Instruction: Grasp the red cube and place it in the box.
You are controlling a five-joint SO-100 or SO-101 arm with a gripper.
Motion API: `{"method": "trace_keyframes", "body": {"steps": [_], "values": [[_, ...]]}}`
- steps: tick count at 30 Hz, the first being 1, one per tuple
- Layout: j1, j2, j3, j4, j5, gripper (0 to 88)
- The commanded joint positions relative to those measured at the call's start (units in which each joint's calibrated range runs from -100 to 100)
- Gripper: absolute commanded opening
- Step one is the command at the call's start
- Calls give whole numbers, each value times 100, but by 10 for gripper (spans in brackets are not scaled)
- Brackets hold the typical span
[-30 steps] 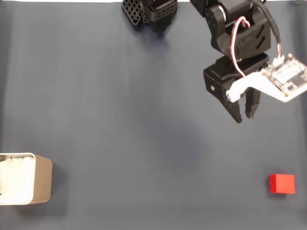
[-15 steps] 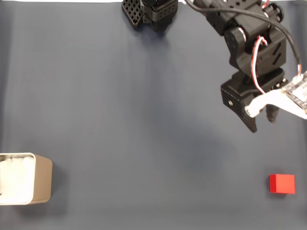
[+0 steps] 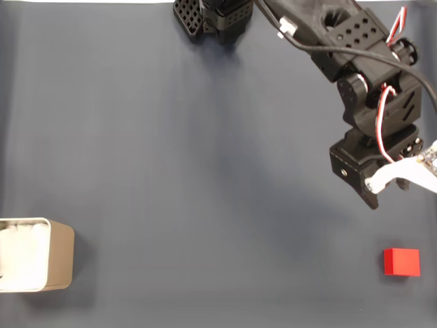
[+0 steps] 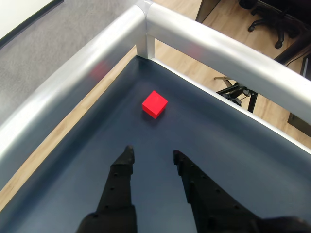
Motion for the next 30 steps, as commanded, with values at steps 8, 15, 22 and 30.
{"method": "trace_keyframes", "body": {"steps": [8, 15, 22, 30], "values": [[24, 418, -504, -590, -122, 279], [3, 1016, -987, -746, -176, 314], [-4, 1553, -1444, -918, -230, 338], [17, 2168, -2037, -1049, -230, 364]]}}
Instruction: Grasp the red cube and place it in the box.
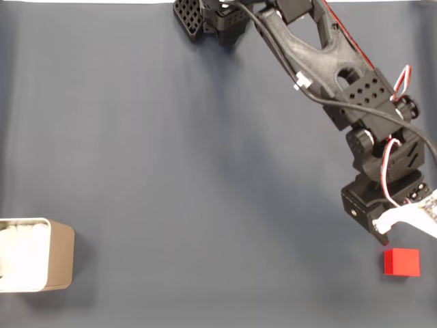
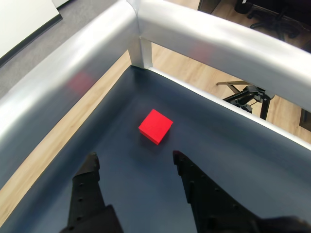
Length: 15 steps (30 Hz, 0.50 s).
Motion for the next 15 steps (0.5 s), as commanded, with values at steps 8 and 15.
{"method": "trace_keyframes", "body": {"steps": [8, 15], "values": [[24, 595, -1121, -126, -44, 373], [45, 1054, -1614, -126, -63, 376]]}}
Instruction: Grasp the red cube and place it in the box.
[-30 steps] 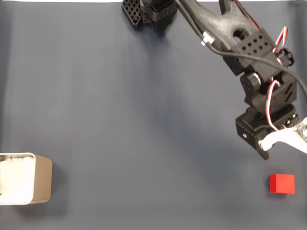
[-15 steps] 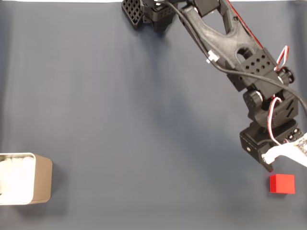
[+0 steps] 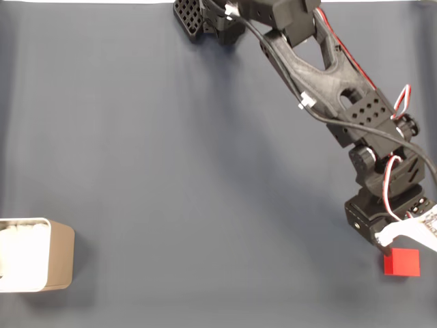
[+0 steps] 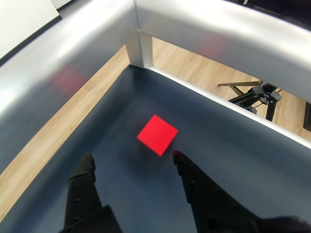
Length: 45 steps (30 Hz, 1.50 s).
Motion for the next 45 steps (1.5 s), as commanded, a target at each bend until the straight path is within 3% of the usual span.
{"method": "trace_keyframes", "body": {"steps": [1, 45], "values": [[45, 3, -448, -110, -59, 376], [-54, 870, -1078, -1209, -83, 384]]}}
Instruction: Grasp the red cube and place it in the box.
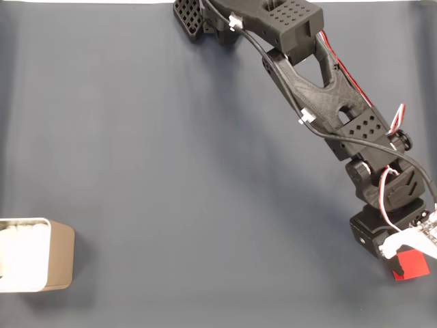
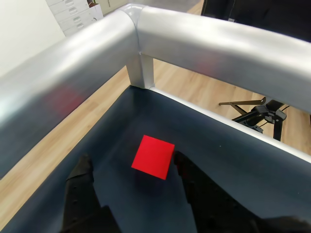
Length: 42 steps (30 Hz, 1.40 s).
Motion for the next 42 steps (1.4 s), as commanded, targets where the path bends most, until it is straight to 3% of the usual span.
{"method": "trace_keyframes", "body": {"steps": [1, 28, 42], "values": [[-61, -94, -246, -175, -44, 384], [-253, 45, -136, -298, -83, 380], [-153, 19, -91, -265, -15, 188]]}}
